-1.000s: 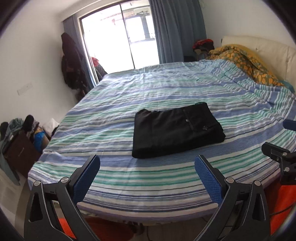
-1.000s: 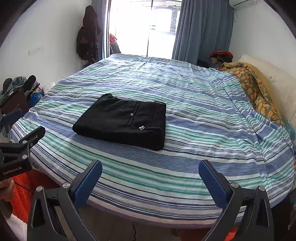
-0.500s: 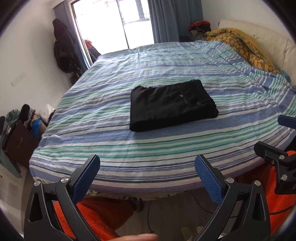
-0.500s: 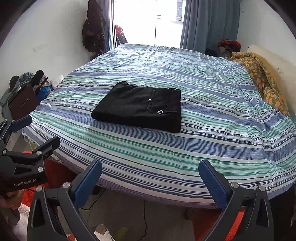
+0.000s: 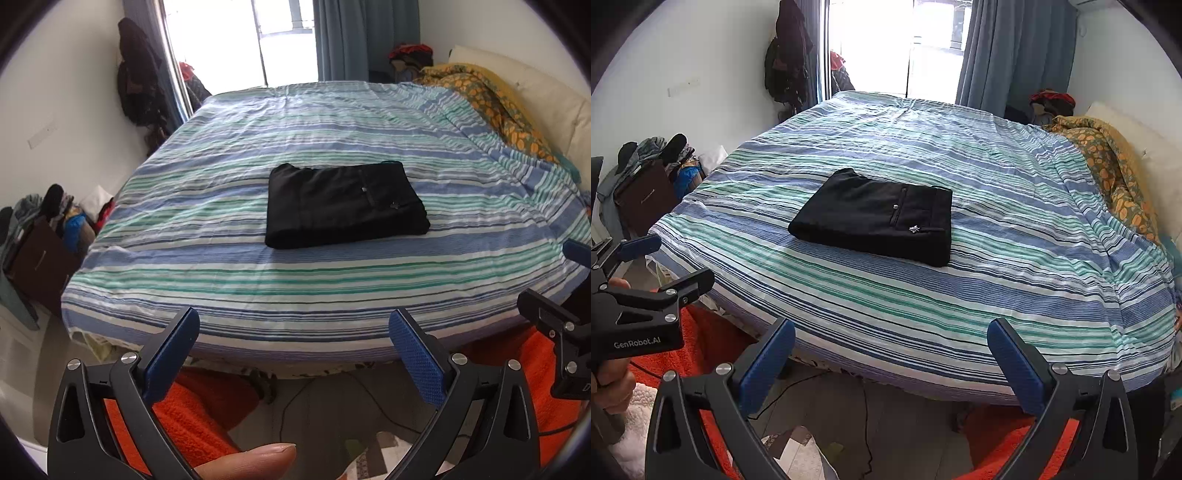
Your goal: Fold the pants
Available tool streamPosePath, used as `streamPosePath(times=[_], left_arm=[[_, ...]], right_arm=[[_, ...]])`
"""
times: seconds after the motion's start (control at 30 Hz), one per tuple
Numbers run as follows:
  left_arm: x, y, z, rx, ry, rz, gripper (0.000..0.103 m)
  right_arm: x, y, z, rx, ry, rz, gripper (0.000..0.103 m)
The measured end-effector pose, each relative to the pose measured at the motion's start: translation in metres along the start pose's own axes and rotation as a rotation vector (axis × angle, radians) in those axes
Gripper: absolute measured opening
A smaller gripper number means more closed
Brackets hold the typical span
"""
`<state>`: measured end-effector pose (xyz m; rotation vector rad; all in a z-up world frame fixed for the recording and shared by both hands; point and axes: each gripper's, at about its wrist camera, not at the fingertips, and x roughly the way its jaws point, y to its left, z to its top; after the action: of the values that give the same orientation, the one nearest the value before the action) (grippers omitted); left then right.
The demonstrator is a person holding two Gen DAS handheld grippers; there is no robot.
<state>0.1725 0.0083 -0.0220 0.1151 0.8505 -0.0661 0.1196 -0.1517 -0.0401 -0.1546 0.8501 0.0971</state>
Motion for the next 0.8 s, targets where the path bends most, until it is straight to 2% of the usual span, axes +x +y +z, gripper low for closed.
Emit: streamPosePath(times=[0.8], left_arm=[[0.0029, -0.0007, -0.0049, 0.010, 0.013, 0.012, 0.102]], right_arm=[[0.0017, -0.0021, -0.0003, 0.009, -0.004, -0.029, 0.103]])
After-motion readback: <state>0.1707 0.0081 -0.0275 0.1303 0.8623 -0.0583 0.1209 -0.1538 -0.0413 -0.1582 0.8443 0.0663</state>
